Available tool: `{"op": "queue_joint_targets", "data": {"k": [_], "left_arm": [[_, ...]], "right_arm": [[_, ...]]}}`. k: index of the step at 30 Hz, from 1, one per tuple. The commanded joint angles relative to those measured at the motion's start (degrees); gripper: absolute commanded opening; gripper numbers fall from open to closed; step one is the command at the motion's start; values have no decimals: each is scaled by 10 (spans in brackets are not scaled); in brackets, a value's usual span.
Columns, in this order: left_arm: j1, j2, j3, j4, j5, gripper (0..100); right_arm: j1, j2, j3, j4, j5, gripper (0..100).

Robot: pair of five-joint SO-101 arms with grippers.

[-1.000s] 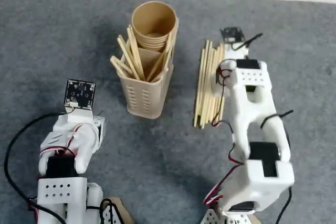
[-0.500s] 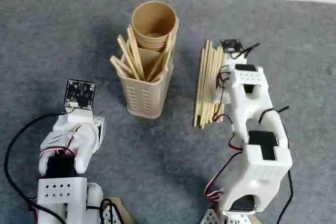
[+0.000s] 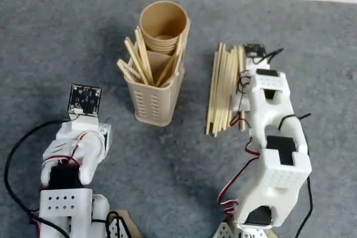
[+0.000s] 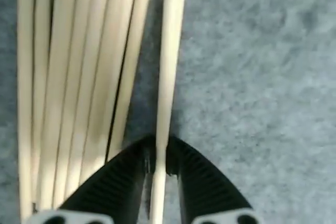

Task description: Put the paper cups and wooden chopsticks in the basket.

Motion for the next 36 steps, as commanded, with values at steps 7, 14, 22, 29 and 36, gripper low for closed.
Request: {"op": "queue_joint_targets", "data": {"k": [7,14,22,29,36], "left_arm": [[8,-4,-4,-4,3,206],[8,-4,-4,-4,3,206],[8,-2,-4,-4,3,206],[8,-2,-4,-4,3,206],[8,-2,-4,-4,3,206]], "right_arm": [[-22,-291,32,-8,-75,5],[-102,-574,106,-103,-83,5],[-227,-647,125,-203,-98,5],[-303,-632,162,-327,-112,5],[-329,-627,276,-437,-139,5]]}}
